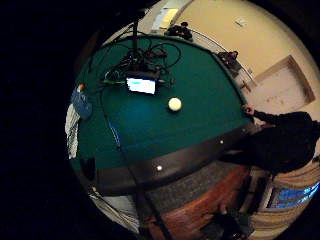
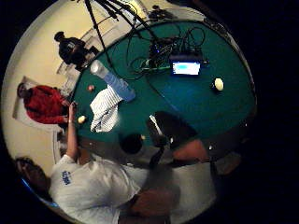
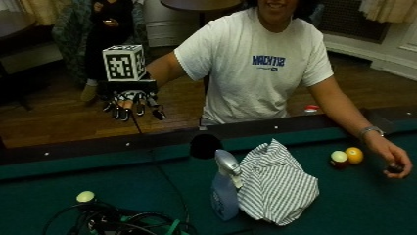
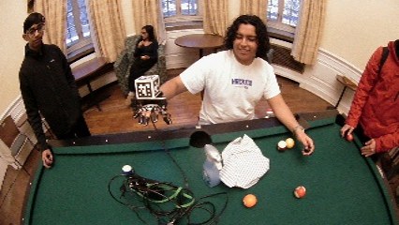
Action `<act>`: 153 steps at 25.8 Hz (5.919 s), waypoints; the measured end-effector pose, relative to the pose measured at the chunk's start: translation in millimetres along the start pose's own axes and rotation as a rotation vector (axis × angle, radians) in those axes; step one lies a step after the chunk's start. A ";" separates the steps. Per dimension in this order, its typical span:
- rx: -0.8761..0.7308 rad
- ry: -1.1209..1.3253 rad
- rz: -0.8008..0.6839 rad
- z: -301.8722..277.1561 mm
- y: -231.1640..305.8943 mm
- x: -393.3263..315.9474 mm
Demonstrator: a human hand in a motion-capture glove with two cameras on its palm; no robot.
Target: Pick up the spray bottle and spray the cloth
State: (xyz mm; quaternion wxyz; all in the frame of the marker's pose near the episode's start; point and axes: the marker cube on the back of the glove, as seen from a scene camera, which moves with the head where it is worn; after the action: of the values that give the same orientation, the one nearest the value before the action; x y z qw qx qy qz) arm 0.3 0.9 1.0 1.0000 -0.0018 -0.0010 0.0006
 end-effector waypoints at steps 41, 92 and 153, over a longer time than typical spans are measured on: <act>-0.194 -0.557 -0.037 110.3 -8.3 -62.3; 0.001 -1.185 0.106 141.7 -80.8 -167.6; 0.069 -1.271 0.016 9.3 -121.3 -226.4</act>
State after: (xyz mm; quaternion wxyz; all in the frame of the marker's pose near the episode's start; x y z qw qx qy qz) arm -226.0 -120.6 10.3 0.8036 0.0310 -0.5943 0.0089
